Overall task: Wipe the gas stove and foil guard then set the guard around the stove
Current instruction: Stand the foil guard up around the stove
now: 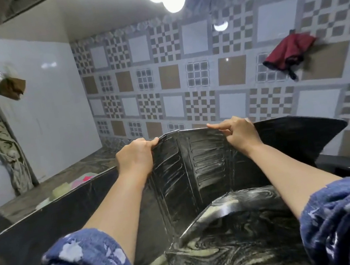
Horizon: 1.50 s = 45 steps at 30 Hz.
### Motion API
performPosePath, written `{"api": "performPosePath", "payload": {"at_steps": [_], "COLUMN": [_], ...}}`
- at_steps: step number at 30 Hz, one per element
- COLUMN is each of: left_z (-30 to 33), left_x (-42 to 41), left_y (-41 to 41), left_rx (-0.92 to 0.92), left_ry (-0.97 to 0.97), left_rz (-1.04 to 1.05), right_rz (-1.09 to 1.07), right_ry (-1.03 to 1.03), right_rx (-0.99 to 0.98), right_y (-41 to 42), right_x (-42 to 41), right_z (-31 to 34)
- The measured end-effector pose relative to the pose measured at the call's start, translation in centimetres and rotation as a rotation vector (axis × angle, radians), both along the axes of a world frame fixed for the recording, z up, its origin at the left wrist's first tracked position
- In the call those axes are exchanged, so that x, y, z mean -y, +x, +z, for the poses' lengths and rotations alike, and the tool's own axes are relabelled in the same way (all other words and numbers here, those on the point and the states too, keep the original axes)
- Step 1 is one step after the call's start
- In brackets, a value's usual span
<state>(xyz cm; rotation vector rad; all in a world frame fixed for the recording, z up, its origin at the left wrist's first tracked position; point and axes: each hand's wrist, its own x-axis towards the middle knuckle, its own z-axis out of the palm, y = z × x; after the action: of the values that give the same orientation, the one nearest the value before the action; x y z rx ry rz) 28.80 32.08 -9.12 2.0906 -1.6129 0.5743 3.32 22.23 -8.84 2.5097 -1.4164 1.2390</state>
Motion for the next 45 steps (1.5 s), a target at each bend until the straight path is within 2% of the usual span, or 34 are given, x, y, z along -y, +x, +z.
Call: {"api": "performPosePath", "payload": {"at_steps": [5,11,15,17,22,28,32,36,41,45], "left_z": [0.1,-1.9,-2.7,-2.5,-0.6,4.8,7.4,9.3,11.6,11.6], "left_x": [1.6,2.8,3.5,3.7,4.7,6.2,7.3,8.8,12.0,15.3], "left_y": [0.7,0.1,0.3,0.2,-2.0,-4.0,-6.3,-9.0,-13.7,-19.6], "left_rx": [-0.038,-0.019,0.012,0.013,0.013,0.065,0.060,-0.074,-0.136,-0.105], "left_ry": [-0.012,0.049,0.066,0.076,0.005,-0.134,-0.147,-0.218,-0.241,-0.242], "left_rz": [0.020,0.015,-0.008,-0.019,-0.030,0.008,-0.003,-0.065,-0.190,-0.301], "right_rz": [0.022,-0.003,-0.038,-0.072,-0.042,-0.051,-0.026,0.003,-0.036,-0.114], "right_ry": [-0.041,0.092,-0.046,-0.070,0.031,-0.090,-0.161,-0.242,-0.345,-0.378], "right_rx": [-0.070,-0.095,-0.337,-0.380,-0.188,-0.141,-0.060,-0.074,-0.132,-0.154], "right_y": [1.0,1.0,0.0,-1.0,-2.1,-3.1,-5.6,-9.8,-16.8,-23.7], "right_x": [1.7,4.1,4.3,4.6,5.7,8.3,9.3,10.1,11.4,11.9], "right_z": [0.4,-3.0,-3.8,-3.6,-1.9,3.7,6.8,9.8,12.5,12.8]}}
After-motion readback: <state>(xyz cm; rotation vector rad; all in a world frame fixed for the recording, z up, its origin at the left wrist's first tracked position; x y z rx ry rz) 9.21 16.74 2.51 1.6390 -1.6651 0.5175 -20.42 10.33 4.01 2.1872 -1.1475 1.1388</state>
